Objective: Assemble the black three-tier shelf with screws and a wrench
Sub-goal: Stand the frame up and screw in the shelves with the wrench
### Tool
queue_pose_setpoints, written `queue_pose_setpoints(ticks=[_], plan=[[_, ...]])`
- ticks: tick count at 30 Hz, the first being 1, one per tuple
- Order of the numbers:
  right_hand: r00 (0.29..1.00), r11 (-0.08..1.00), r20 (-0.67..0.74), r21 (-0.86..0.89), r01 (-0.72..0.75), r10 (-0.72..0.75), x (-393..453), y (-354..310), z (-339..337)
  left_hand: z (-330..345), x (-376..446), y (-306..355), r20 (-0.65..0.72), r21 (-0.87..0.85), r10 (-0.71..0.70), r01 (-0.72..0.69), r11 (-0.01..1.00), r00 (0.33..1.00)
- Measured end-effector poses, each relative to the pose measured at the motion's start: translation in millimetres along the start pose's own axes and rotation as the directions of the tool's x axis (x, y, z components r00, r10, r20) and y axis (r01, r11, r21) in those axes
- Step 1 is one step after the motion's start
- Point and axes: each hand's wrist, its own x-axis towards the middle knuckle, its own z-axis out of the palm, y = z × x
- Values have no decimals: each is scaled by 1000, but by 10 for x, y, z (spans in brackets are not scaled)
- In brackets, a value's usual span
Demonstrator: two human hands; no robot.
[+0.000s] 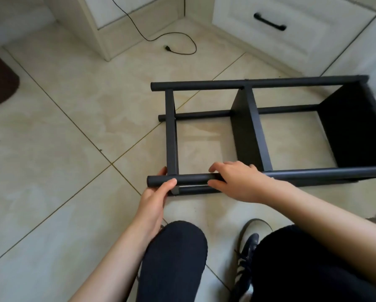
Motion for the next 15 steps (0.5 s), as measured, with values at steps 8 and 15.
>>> queue_pose_setpoints(ticks=[8, 15], plan=[[995, 999, -101, 28, 24, -21, -71, 158, -35, 258, -60, 217, -79, -118, -43, 34, 992, 996], [989, 999, -145, 44, 31, -24, -169, 133, -95, 357, -173, 347, -99, -143, -90, 76, 987, 991]])
